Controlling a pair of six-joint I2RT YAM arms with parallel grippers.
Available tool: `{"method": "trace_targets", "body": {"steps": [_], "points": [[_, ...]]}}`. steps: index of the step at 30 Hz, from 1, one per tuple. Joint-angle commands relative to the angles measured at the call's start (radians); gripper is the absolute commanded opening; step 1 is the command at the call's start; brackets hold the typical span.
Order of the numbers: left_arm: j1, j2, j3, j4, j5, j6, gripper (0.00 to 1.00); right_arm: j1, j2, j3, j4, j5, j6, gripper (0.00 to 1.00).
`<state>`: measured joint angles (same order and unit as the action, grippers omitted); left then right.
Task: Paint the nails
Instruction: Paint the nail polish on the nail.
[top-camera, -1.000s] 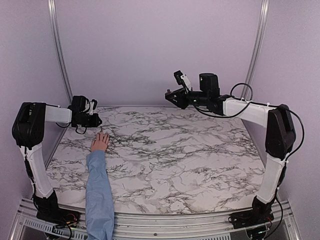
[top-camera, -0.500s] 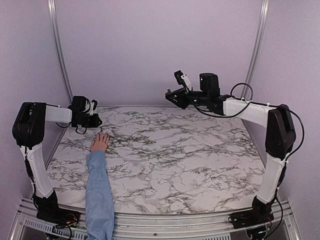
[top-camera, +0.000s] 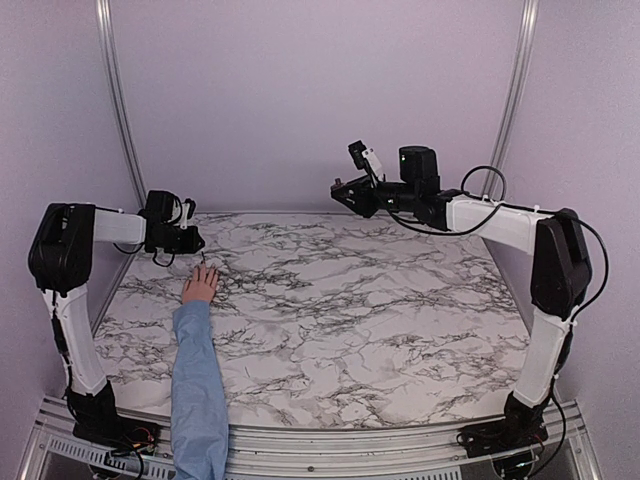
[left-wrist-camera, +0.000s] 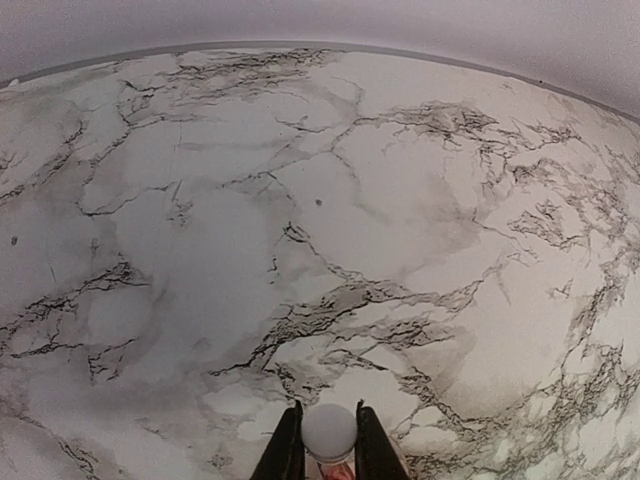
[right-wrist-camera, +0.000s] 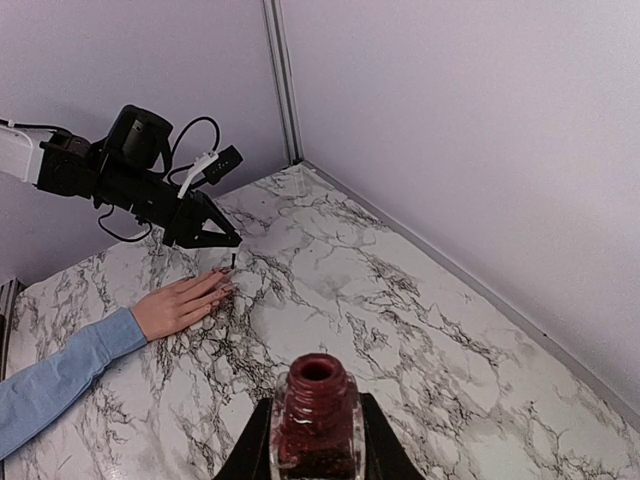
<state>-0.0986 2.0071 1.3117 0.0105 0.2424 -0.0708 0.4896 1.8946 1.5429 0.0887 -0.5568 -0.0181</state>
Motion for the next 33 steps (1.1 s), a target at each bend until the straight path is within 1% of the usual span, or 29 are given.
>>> {"method": "trace_targets", "body": {"steps": [1, 15, 22, 33], "points": [[-0.006, 0.024, 0.038, -0.041, -0.008, -0.003, 0.00, -0.008, 0.011, 0.048, 0.023, -0.005, 0.012, 0.00], [-0.006, 0.043, 0.072, -0.061, -0.020, 0.001, 0.00, -0.010, 0.019, 0.056, 0.022, -0.006, 0.011, 0.00], [-0.006, 0.001, 0.070, -0.029, 0.002, -0.004, 0.00, -0.009, 0.018, 0.054, 0.027, -0.012, 0.011, 0.00], [-0.006, -0.048, 0.056, -0.026, 0.015, -0.002, 0.00, -0.009, -0.004, 0.032, 0.033, -0.015, 0.012, 0.00]]}}
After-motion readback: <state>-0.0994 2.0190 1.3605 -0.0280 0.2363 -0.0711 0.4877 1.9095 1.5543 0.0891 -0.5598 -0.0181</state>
